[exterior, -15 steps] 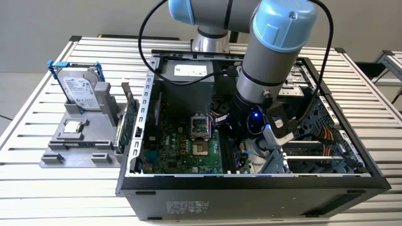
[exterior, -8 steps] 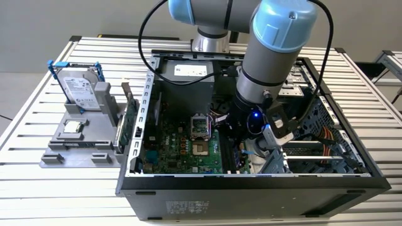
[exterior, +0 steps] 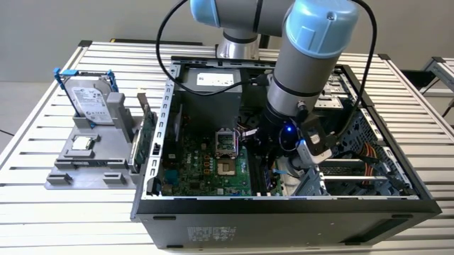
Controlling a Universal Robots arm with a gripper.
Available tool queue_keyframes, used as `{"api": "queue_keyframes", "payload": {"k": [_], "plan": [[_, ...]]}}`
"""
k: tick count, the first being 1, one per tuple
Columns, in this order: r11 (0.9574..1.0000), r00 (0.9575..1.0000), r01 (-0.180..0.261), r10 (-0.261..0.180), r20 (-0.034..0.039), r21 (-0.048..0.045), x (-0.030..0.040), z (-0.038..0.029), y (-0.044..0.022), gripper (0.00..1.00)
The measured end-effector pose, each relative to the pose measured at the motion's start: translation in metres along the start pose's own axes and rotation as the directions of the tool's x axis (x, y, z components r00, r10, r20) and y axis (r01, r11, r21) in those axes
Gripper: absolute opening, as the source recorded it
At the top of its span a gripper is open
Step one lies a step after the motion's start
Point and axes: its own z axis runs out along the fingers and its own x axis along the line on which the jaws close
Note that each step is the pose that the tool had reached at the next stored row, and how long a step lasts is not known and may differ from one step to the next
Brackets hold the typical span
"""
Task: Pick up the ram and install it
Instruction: 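Insert the ram into the slot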
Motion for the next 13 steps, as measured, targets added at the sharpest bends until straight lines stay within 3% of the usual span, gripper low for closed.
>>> {"api": "queue_keyframes", "payload": {"k": [9,13], "plan": [[1.0,1.0,0.0,0.0,-0.0003,0.0,0.0003,-0.0231,-0.0003,1.0],[1.0,1.0,0.0,0.0,-0.0003,-0.0003,0.0003,-0.0257,-0.0003,1.0]]}}
